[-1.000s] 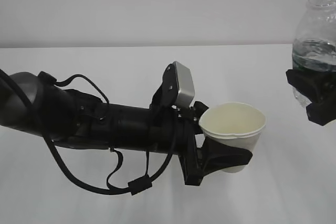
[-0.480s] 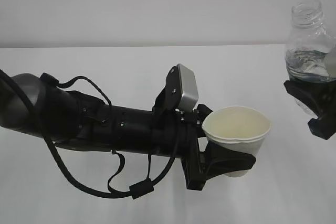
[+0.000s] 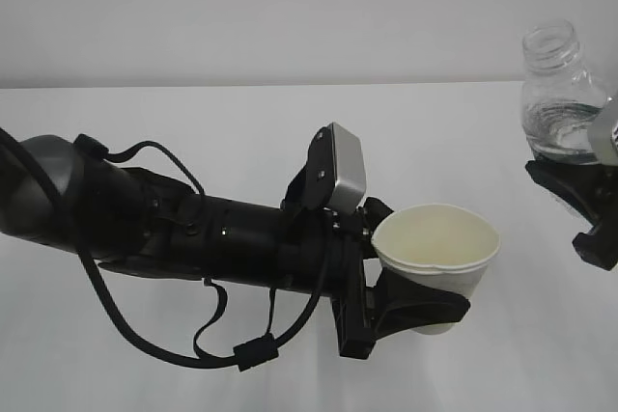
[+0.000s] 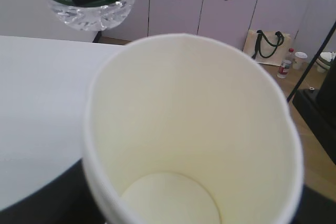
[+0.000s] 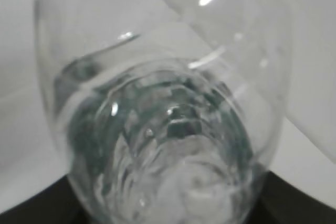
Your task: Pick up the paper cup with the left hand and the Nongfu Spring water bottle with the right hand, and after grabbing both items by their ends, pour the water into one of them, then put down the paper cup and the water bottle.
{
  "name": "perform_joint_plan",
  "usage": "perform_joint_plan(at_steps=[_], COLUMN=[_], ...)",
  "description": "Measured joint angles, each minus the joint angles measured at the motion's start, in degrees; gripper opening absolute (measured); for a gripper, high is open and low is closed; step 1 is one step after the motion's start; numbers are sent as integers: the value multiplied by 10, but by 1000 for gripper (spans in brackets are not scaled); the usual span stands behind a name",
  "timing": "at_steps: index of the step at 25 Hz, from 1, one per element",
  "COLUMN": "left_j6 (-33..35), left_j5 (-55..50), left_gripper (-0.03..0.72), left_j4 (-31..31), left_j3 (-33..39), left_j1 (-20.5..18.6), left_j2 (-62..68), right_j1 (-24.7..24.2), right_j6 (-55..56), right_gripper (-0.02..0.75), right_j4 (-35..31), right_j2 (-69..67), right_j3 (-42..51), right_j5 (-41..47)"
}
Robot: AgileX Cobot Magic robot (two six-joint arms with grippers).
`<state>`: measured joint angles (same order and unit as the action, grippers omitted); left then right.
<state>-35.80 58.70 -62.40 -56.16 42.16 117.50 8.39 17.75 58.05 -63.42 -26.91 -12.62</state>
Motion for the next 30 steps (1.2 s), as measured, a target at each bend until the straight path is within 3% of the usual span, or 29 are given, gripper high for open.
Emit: perform_joint_plan(at_steps=[19, 30], left_j6=[0, 0], left_j5=[4, 5], left_gripper=[476, 476], left_j4=[0, 0], left_j3=[0, 0], left_j1=[0, 0], left_j2=[0, 0], right_j1=[0, 0], right_j6=[-36, -37], right_gripper=[418, 418], right_j4=[17, 61], right_j2=[0, 0], right_j3=[0, 0], right_j5=[0, 6])
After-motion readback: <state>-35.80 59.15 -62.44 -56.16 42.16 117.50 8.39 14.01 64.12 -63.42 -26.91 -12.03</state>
